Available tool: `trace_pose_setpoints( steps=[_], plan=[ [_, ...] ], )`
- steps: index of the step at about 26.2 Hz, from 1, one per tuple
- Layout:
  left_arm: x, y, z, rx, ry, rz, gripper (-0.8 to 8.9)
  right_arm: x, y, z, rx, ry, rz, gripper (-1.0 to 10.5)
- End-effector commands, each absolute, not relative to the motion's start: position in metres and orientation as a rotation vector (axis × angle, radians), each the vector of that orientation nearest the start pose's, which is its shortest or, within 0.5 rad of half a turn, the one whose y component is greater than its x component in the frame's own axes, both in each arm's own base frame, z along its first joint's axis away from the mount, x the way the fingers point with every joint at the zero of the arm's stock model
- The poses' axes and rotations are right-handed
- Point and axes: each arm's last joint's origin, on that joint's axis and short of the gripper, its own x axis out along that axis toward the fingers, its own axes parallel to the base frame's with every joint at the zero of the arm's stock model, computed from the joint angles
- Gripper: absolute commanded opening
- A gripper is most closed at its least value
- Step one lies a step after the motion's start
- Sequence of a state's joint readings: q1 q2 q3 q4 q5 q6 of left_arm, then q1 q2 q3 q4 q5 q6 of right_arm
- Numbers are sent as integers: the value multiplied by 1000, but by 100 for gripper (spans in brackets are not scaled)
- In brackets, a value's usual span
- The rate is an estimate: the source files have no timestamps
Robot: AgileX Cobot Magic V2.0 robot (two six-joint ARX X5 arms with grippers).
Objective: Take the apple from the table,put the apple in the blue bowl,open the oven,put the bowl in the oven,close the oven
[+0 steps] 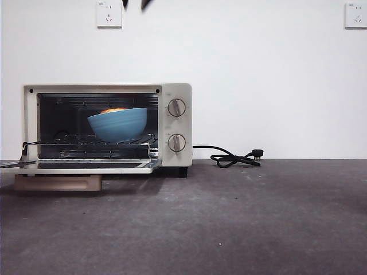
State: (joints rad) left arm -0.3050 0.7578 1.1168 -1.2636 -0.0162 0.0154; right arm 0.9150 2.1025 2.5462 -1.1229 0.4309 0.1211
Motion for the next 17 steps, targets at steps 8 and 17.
trace_pose_setpoints(
  steps=[8,17],
  plan=[
    [94,-29,349,172,895,-275,-5,222,281,466,-463,624,438,-18],
    [106,-27,342,160,895,-226,-9,167,225,523,-402,467,519,-16]
  ],
)
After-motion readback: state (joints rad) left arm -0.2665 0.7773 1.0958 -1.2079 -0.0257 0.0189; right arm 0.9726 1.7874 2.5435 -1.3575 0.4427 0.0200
